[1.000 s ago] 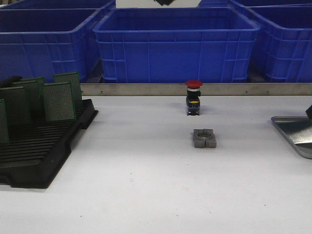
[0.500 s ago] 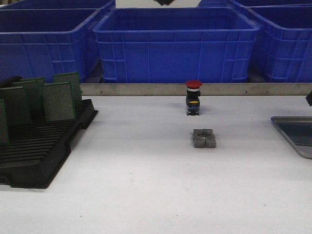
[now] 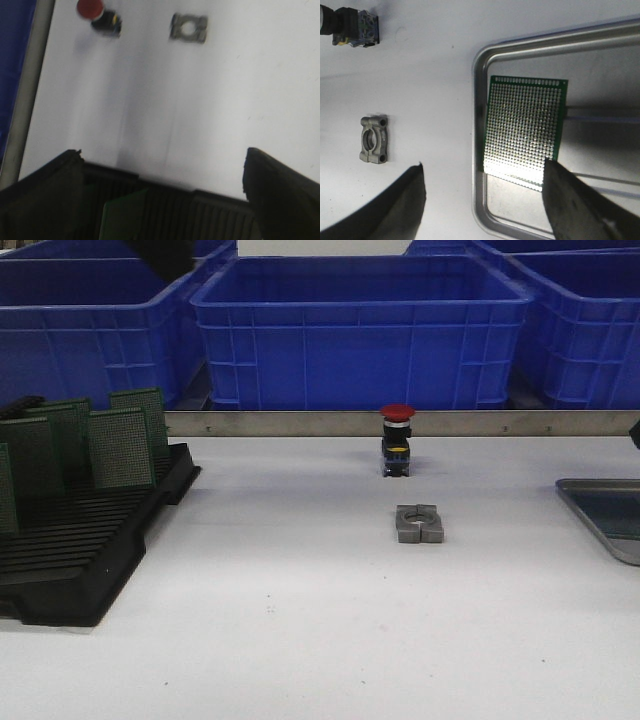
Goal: Place circuit board on tray
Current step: 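Reach the left gripper down to another green board in the rack and grasp it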
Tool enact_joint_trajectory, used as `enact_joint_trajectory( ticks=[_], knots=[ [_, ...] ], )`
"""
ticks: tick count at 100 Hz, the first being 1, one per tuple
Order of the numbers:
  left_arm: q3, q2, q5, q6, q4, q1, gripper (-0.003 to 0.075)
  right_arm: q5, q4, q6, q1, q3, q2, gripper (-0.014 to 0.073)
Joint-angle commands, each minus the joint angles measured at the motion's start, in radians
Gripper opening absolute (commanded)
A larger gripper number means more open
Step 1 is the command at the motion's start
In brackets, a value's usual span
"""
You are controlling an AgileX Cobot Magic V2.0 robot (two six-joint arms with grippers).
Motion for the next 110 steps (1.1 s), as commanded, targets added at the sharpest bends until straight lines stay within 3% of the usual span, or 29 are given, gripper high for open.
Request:
enact_joint_trajectory(
  ticks=[1, 38, 69, 110],
  knots=[
    [-0.034, -0.032, 0.027, 0.002, 0.013, 0.051, 0.0601, 0.018, 0.032, -0.005, -0.005, -0.024, -0.055, 0.0519],
    [-0.034, 0.070, 0.028, 0.159, 0.018, 0.181, 0.0601, 0.018, 0.032, -0.006, -0.005, -0.024, -0.055, 0.0519],
    [-0.034, 0.180, -0.082, 0.178, 0.042, 0.183, 0.0601, 0.017, 0.032, -0.006, -0.005, -0.024, -0.055, 0.0519],
    [-0.034, 0.275, -0.084, 0.179, 0.058, 0.183, 0.0601, 0.017, 0.032, -0.007, -0.005, -0.024, -0.055, 0.0519]
  ],
)
